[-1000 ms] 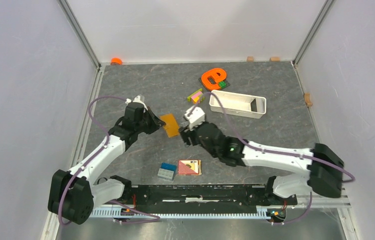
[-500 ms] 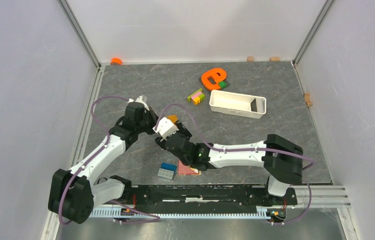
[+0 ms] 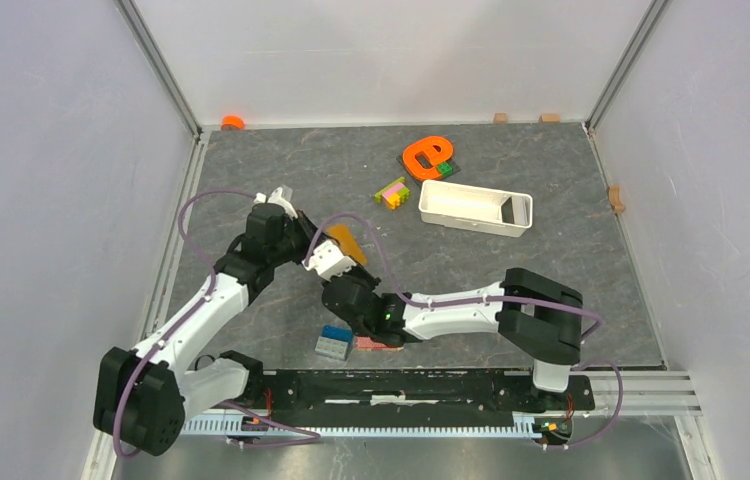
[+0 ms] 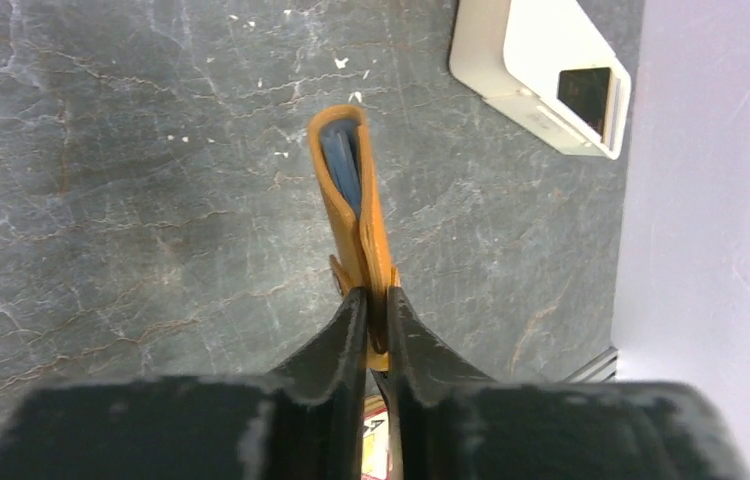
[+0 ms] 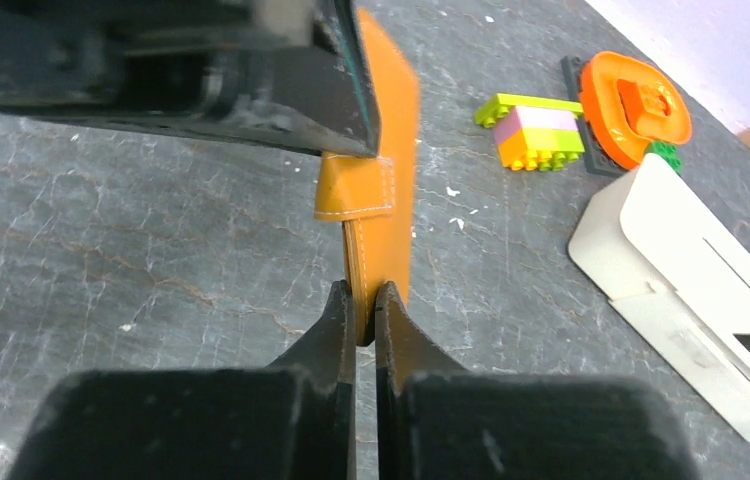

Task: Put the credit cards into the card holder
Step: Pick up the card holder from the center of the board, then open the card holder at the center of the board.

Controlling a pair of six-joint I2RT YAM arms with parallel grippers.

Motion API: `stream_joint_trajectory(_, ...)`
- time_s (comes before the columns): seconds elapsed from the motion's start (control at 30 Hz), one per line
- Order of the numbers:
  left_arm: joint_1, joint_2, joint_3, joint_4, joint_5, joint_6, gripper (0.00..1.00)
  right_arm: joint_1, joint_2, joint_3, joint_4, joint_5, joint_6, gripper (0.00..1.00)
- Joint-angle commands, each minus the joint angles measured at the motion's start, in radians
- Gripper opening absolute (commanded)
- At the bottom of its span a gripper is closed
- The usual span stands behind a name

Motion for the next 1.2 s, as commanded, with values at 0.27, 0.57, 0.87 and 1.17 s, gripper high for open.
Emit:
stream_joint_trajectory(0.27,0.004,-0.222,0.057,0.010,-0.096,0.117,0.78,-0.177,-0.502,-0.374,0.213,-0.281,0.197,0.00)
stream_joint_trajectory(0.57,0.004,-0.177,-0.007,0.491,0.435,0.041,0.84,-0.278,-0.906,-0.631,0.530,-0.768,0.353,0.00)
stream_joint_trajectory(0.87,0.000,-0.148,-0.054,0.884,0.669,-0.158,0.91,-0.282,-1.021,-0.716,0.717,-0.965,0.465,0.00)
stream_joint_trajectory(1.17,-0.074,-0.094,-0.056,1.049,0.742,-0.271,0.77,-0.289,-0.992,-0.733,0.781,-1.052,0.536,0.00)
